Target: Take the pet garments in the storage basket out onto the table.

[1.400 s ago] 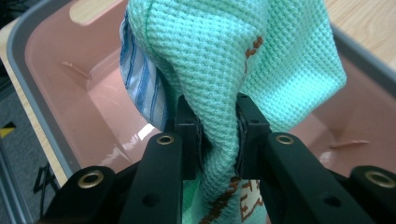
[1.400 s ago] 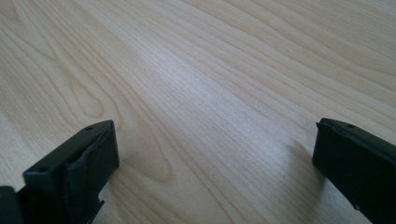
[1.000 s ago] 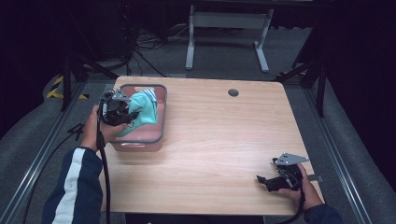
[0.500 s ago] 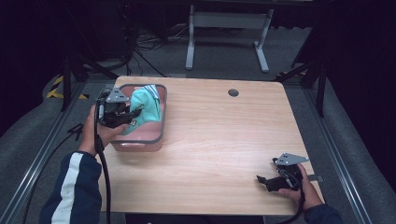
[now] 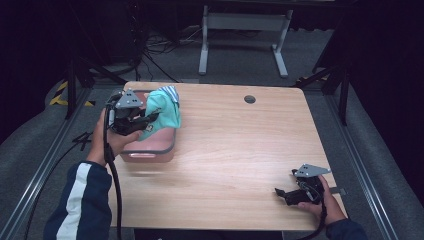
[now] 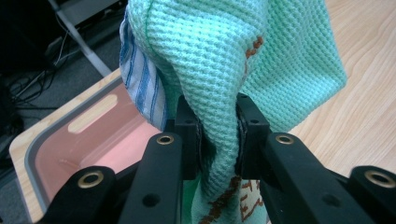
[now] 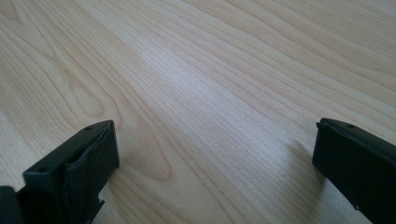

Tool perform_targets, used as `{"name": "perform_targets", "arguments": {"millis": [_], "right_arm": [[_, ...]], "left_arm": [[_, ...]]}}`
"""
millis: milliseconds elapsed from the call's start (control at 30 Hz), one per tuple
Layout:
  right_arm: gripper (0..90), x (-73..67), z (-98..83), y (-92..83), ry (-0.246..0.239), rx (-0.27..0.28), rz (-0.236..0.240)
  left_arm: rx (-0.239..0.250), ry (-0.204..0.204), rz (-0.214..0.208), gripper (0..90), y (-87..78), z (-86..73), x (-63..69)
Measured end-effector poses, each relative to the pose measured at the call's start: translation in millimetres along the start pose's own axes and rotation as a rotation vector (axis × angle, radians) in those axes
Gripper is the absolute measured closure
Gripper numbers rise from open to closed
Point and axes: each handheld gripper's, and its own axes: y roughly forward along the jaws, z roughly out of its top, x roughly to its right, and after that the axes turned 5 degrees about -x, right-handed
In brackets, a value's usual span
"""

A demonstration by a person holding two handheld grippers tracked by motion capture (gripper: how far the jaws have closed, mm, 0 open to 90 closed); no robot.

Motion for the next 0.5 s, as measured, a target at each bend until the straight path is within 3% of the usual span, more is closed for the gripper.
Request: {"name": "perform_targets", "arguments": {"millis": [500], "right_arm": [[0.6, 0.0, 0.0, 0.0, 0.0, 0.0, 0.0]], "left_arm": [[0.031, 0.051, -0.052, 75.0, 12.8, 22.2, 23.3]]}}
